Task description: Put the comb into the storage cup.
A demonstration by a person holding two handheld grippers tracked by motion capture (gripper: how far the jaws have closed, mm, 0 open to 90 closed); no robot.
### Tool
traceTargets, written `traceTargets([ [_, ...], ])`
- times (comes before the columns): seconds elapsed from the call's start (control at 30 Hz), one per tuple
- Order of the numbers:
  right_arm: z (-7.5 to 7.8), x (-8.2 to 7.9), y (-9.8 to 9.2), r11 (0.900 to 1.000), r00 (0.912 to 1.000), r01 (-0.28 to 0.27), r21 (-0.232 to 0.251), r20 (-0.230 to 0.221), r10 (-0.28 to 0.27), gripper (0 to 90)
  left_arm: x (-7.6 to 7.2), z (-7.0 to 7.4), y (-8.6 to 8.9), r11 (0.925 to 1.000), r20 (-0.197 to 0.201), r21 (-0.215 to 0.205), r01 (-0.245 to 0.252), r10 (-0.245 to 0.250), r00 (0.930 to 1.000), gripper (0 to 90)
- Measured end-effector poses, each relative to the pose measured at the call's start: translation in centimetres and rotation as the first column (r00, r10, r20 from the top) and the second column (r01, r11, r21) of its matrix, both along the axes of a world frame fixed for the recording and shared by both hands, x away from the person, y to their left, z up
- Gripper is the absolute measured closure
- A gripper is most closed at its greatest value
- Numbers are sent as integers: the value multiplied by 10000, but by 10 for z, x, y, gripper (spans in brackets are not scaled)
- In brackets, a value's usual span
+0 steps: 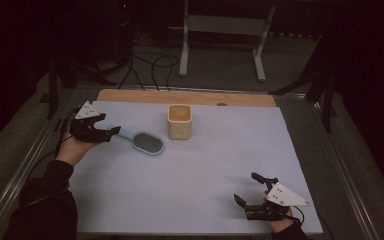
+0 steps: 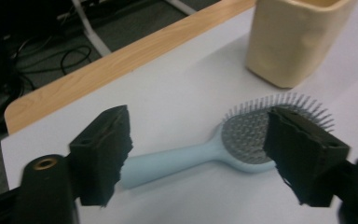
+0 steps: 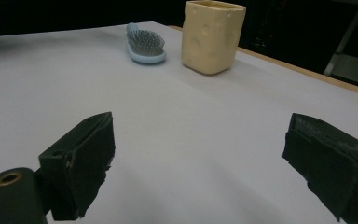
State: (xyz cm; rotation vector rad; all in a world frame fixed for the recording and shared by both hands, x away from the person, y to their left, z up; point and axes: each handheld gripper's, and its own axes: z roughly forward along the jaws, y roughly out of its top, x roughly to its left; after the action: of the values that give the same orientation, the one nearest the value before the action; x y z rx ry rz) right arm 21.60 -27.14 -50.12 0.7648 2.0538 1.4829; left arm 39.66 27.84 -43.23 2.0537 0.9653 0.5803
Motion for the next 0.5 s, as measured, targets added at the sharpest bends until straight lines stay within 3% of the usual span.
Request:
traceTargets([
  [0.13, 0, 0, 0, 10000, 10000, -3, 13, -5, 3, 88, 8, -7, 2, 9995, -253, 100, -284, 286, 9993, 341],
  [0.5, 0, 0, 1, 9999, 9999, -161, 12, 12, 161, 88, 33, -22, -1, 9936, -351, 677, -903, 928, 9951, 612],
])
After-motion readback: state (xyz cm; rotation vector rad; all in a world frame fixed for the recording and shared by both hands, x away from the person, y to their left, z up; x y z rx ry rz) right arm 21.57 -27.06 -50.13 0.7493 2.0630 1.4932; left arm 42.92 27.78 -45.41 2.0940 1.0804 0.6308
